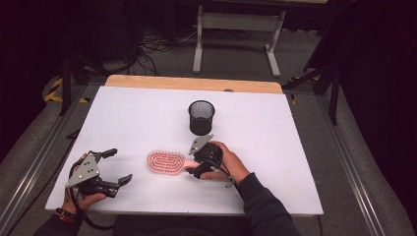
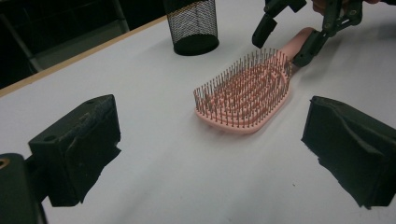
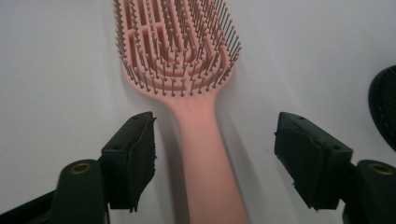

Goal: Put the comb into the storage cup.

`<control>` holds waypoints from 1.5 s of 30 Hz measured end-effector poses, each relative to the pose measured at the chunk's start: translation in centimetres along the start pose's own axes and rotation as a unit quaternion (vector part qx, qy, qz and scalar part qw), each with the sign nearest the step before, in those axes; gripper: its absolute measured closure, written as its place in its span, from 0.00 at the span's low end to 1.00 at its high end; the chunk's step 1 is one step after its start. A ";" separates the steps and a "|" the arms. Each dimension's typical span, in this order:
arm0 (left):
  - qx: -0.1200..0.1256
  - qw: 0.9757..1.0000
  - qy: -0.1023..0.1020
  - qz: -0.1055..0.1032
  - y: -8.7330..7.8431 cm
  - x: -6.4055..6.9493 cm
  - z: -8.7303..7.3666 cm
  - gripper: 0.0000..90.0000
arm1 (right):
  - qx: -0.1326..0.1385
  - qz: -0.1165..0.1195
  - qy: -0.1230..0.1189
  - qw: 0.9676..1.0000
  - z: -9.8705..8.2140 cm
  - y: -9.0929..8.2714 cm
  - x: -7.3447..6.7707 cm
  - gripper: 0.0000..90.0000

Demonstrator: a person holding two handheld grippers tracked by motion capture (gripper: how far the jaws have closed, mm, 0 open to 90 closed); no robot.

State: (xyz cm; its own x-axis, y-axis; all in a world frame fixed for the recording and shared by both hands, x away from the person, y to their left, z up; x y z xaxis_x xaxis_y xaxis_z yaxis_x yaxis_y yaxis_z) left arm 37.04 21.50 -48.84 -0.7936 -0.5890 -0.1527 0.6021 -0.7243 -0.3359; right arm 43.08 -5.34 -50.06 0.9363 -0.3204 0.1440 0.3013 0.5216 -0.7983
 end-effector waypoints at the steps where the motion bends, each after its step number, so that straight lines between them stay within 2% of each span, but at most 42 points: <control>1: 0.001 1.000 -0.001 0.000 0.0 0.0 0.0 0.05 | -0.002 0.000 -0.003 1.000 0.0 0.1 0.1 0.38; 6: -0.006 1.000 0.000 0.001 0.1 0.0 -0.2 0.05 | -0.013 0.009 -0.011 1.000 0.0 0.9 0.2 0.46; 9: -0.009 1.000 -0.001 0.000 0.1 0.1 -0.3 0.05 | -0.013 0.025 -0.018 0.999 0.0 1.2 0.0 0.54; 13: -0.011 1.000 -0.003 0.001 0.2 0.1 -0.3 0.05 | -0.012 0.045 -0.031 0.998 0.2 1.3 -0.3 0.71; 15: -0.010 1.000 -0.005 0.001 0.2 0.1 -0.4 0.05 | -0.013 0.052 -0.041 0.998 0.2 1.2 -0.5 0.75; 29: -0.017 1.000 -0.007 -0.003 0.8 0.1 -0.5 0.05 | 0.000 0.047 -0.035 0.998 -0.1 1.0 -0.7 0.77; 43: -0.017 1.000 -0.009 0.003 0.7 0.0 -0.5 0.07 | 0.010 0.029 -0.030 0.999 -0.2 1.0 -1.0 0.77; 45: -0.016 1.000 -0.010 0.009 0.6 -0.1 -0.4 0.06 | 0.016 0.023 -0.022 0.999 -0.2 1.0 -1.0 0.77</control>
State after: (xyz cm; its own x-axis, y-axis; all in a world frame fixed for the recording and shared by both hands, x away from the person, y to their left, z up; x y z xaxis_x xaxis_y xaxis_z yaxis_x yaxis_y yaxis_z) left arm 37.47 21.28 -49.45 -0.7806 -0.6092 -0.1397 0.6127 -0.7018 -0.3635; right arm 42.41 -4.67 -51.10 0.9562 -0.2604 0.1339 0.2625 0.5601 -0.7857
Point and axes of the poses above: each handheld gripper's, and its own axes: y roughly forward along the jaws, z roughly out of its top, x roughly to its right, the point moved 7 cm from there along y, roughly forward along the jaws, and after that the axes turned 1 degree about -x, right-handed, at the moved point
